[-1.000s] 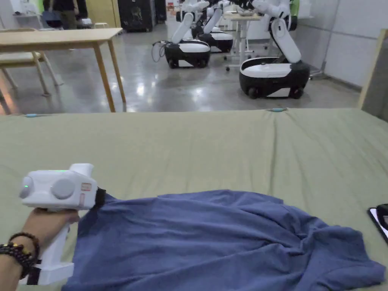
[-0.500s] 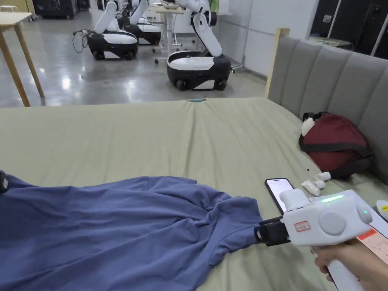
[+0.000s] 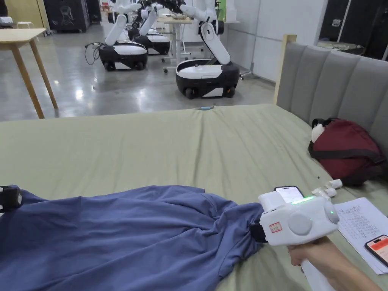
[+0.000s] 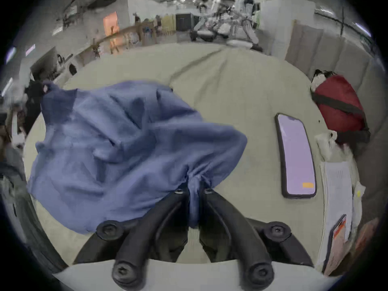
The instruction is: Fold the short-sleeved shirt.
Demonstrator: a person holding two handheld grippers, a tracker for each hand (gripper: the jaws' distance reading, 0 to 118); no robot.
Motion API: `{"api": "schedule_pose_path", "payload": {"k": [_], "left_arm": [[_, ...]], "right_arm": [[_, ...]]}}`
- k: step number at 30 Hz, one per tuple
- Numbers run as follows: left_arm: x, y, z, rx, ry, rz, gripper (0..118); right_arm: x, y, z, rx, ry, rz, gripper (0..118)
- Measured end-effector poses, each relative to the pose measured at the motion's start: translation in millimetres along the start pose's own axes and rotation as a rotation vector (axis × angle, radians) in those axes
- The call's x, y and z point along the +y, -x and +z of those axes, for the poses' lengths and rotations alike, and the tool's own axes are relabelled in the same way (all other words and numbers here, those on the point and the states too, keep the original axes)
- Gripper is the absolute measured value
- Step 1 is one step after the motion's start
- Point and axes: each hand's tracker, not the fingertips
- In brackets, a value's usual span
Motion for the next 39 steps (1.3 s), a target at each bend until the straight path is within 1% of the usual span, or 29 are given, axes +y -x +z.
{"api": "schedule_pose_path", "payload": {"k": [2,4,7,9,10,15,17,18,21,22,24,25,26,28,29,30,32,36,39], "left_arm": [[3,0,10,0.008,-0.058,-0.004,1],[11,2,21,0.012,-0.123,0.028,1],[29,4,44,-0.037,-0.2,0.081,1],[46,2,63,-0.046,-0.25,0.075,1],[56,0,74,-0.052,-0.276,0.06,1],[116,-4,138,-0.029,-0.42,0.029,1],[146,-5,166,-0.004,-0.489,0.036,1],[162,-5,179,0.01,-0.52,0.045,1],[207,-11,207,0.106,-0.591,0.042,1],[223,-14,213,0.15,-0.602,0.036,1],[252,-18,221,0.199,-0.629,0.031,1],[266,-20,225,0.206,-0.638,0.033,1],[277,-22,227,0.203,-0.655,0.037,1],[297,-27,223,0.185,-0.666,0.046,1],[304,-31,220,0.184,-0.66,0.041,1],[309,-37,215,0.188,-0.66,0.03,1],[316,-47,206,0.205,-0.654,0.002,1],[321,-59,190,0.191,-0.659,0.003,1],[313,-65,179,0.167,-0.654,-0.001,1]], "right_arm": [[9,1,22,0.051,-0.116,-0.043,8],[27,9,49,0.062,-0.239,-0.046,8],[65,27,91,0.088,-0.376,-0.011,8],[96,41,115,0.078,-0.452,0.026,8],[114,48,128,0.094,-0.482,0.047,8],[205,73,186,0.046,-0.668,0.094,8],[242,80,211,0.011,-0.712,0.12,8],[260,82,223,-0.02,-0.746,0.111,8],[310,82,255,-0.049,-0.796,0.076,8],[328,83,265,-0.076,-0.806,0.079,8],[363,86,281,-0.171,-0.816,0.078,8],[382,86,287,-0.226,-0.81,0.078,8],[396,87,292,-0.247,-0.793,0.054,8],[417,89,302,-0.29,-0.765,0.044,9],[425,88,301,-0.284,-0.767,0.035,8],[428,87,303,-0.274,-0.775,0.008,8],[432,84,303,-0.22,-0.798,-0.027,8],[433,77,292,-0.234,-0.801,-0.019,8],[426,69,276,-0.236,-0.788,-0.023,8]]}}
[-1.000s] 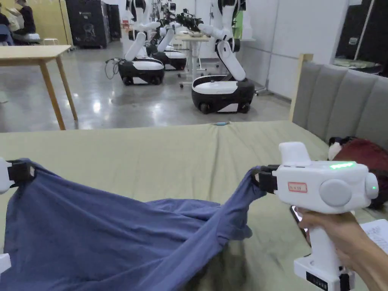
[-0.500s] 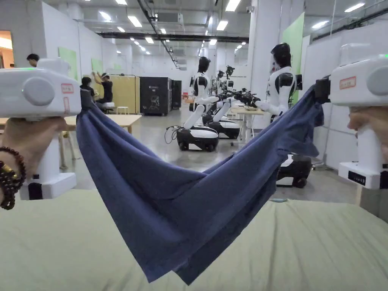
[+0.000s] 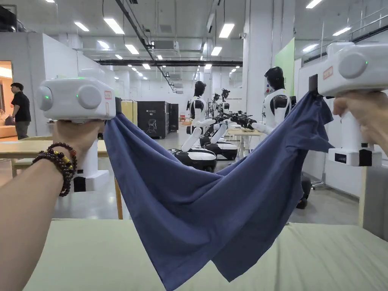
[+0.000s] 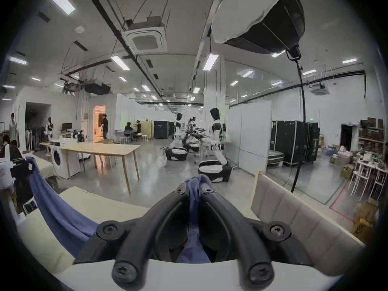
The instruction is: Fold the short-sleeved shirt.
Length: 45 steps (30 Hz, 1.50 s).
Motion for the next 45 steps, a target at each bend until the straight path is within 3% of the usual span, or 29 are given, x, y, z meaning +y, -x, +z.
{"api": "schedule_pose_path", "payload": {"k": [8,12,16,26,31,38,41,43,44,45], "left_arm": [[-96,3,-3,-0.054,0.101,0.015,1],[-151,11,-1,-0.077,0.198,0.015,1],[-176,28,24,-0.094,0.192,0.03,1],[-270,96,182,-0.168,0.257,0.06,1],[-340,121,266,-0.198,0.352,0.074,1],[-434,141,301,-0.192,0.57,0.094,1],[-463,139,294,-0.144,0.644,0.021,1],[-475,139,291,-0.153,0.669,0.029,1],[-477,140,290,-0.156,0.677,0.033,6],[-477,141,291,-0.159,0.674,0.035,25]], "right_arm": [[-110,-8,-17,0.063,0.115,-0.054,8],[-166,-5,-23,0.089,0.192,-0.04,8],[-194,-16,2,0.15,0.168,-0.164,8],[-296,-54,189,0.239,0.189,-0.004,8],[-367,-76,266,0.259,0.359,0.04,8],[-482,-79,262,0.246,0.788,0.228,9],[-516,-80,242,0.226,0.884,0.214,9],[-531,-91,234,0.242,0.881,0.179,15],[-530,-92,233,0.244,0.869,0.15,26],[-526,-95,236,0.246,0.845,0.13,59]]}}
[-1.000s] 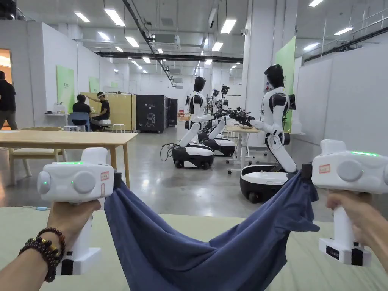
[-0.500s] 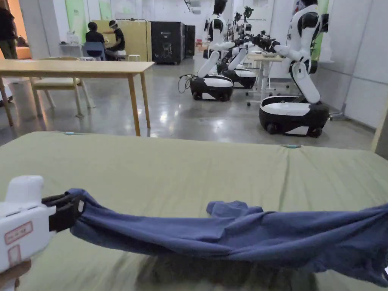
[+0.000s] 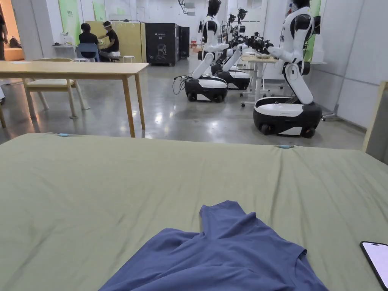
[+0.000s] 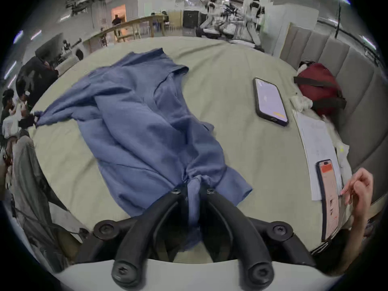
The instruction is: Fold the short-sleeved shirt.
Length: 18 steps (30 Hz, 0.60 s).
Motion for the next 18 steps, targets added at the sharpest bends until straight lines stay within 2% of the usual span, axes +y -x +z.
{"api": "schedule_pose_path", "payload": {"k": [1,2,3,4,5,7,9,10,11,12,13,14,15,17,18], "left_arm": [[1,2,1,-0.019,-0.006,0.009,50],[5,4,3,-0.041,-0.003,0.044,65],[8,2,12,-0.034,0.001,0.071,65],[12,1,17,-0.04,0.005,0.081,108],[14,1,28,-0.068,-0.022,0.095,118],[21,-6,58,-0.101,-0.13,0.095,117],[25,-17,85,-0.068,-0.176,0.114,116],[24,-21,99,-0.066,-0.219,0.123,111],[19,-14,109,-0.06,-0.274,0.124,96],[17,-19,121,-0.038,-0.307,0.12,55],[15,-23,129,-0.033,-0.318,0.123,4],[14,-26,132,-0.024,-0.297,0.12,0],[8,-17,134,0.007,-0.323,0.138,0],[9,-16,135,-0.052,-0.3,0.115,0],[10,-16,132,-0.047,-0.283,0.116,0]], "right_arm": [[-1,-1,5,-0.005,-0.023,-0.003,82],[0,-3,11,-0.008,-0.041,0.004,92],[2,-3,18,-0.023,-0.05,0.015,92],[3,-1,31,-0.024,-0.075,0.025,112],[5,2,50,-0.014,-0.134,0.028,114],[13,10,90,0.038,-0.251,0.0,112],[14,28,133,0.101,-0.414,0.001,111],[13,37,150,0.133,-0.478,0.007,105],[11,45,165,0.168,-0.537,0.008,89],[9,54,177,0.199,-0.578,0.009,50],[9,69,188,0.207,-0.606,0.005,18],[9,78,193,0.21,-0.627,-0.029,3],[10,84,196,0.223,-0.621,-0.06,3],[15,99,201,0.269,-0.62,-0.029,1],[16,105,203,0.261,-0.623,-0.012,1]]}}
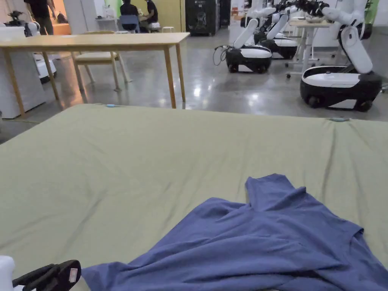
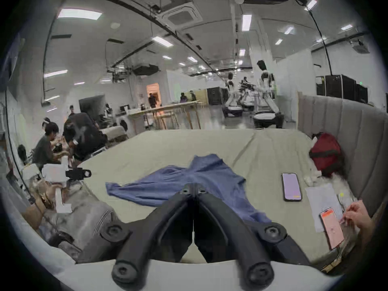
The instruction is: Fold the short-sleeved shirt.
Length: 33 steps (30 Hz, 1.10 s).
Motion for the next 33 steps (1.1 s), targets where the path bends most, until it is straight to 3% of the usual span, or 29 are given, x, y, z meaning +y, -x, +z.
{"api": "schedule_pose_path", "payload": {"k": [3,4,5,6,7,8,17,18,19,20,27,32,33], "left_arm": [[-2,10,-21,0.044,0.027,-0.039,2],[-2,15,-32,0.059,0.053,-0.033,12],[-6,25,-42,0.084,0.074,-0.009,32],[-8,33,-54,0.098,0.106,0.023,76],[-11,40,-66,0.094,0.127,0.042,101],[-16,47,-80,0.099,0.164,0.064,109],[-44,53,-128,0.138,0.249,0.031,102],[-46,52,-128,0.142,0.242,0.022,79],[-48,52,-128,0.141,0.224,0.009,37],[-51,52,-132,0.118,0.234,-0.004,2],[-48,41,-124,0.082,0.226,-0.007,2],[-41,39,-114,0.073,0.205,-0.019,2],[-40,38,-113,0.064,0.201,-0.012,2]], "right_arm": [[1,9,-9,0.021,0.019,0.05,1],[1,13,-11,0.031,0.021,0.052,1],[1,15,-13,0.047,0.028,0.053,1],[0,18,-15,0.058,0.033,0.05,1],[-2,20,-16,0.062,0.036,0.048,1],[-3,22,-17,0.066,0.039,0.048,1],[-4,22,-21,0.02,0.093,0.056,1],[-3,22,-22,0.015,0.097,0.054,1],[-2,21,-24,0.014,0.102,0.052,1],[-2,20,-27,0.017,0.11,0.049,1],[12,11,-72,0.024,0.163,0.086,1],[54,-25,-168,0.032,0.191,0.184,1],[63,-37,-196,0.054,0.224,0.157,1]]}}
